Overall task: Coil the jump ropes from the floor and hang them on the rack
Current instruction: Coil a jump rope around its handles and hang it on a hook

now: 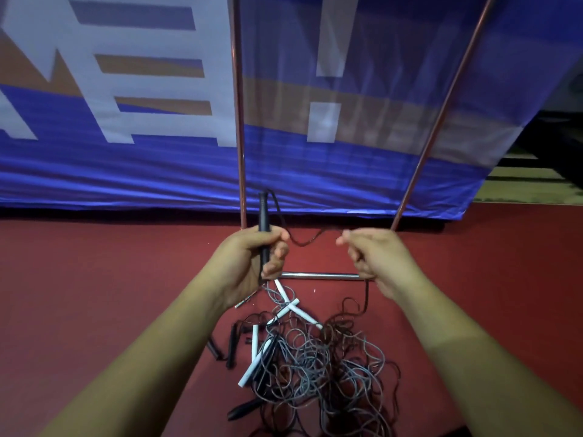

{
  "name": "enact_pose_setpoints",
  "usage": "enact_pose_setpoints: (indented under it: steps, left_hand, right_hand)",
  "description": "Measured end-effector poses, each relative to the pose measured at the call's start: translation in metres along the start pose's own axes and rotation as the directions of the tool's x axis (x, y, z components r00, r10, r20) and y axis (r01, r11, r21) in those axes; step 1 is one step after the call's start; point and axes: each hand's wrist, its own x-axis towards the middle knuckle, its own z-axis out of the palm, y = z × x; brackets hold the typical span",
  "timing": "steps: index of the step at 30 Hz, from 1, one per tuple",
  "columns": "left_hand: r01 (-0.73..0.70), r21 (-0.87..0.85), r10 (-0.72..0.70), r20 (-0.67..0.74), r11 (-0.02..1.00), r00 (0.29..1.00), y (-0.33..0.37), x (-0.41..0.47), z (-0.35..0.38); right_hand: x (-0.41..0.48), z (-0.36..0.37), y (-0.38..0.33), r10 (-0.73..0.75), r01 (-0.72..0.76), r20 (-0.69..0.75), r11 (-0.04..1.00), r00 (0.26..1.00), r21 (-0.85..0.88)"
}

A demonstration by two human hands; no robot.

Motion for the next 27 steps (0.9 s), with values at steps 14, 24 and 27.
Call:
enact_pose_setpoints:
  steps: [14, 24, 27]
  left_hand:
    - [0.021, 0.343, 0.04, -0.171, 0.939, 0.985, 0.0, 0.01, -0.004]
    - [-0.035, 0.244, 0.155, -0.496, 0.969, 0.854, 0.027, 0.018, -0.055]
    - [0.175, 0.612, 0.233, -0.528, 0.771, 0.817, 0.029, 0.014, -0.06]
  right_hand:
    - [0.001, -0.009, -0.002, -0.018, 0.239, 0.469, 0.877, 0.883, -0.417]
    - [0.023, -0.046, 0.035, 0.073, 0.098, 0.283, 0.831, 0.956, -0.547]
    - [0.023, -0.03, 0.028, -0.039, 0.098, 0.165, 0.924, 0.985, -0.369]
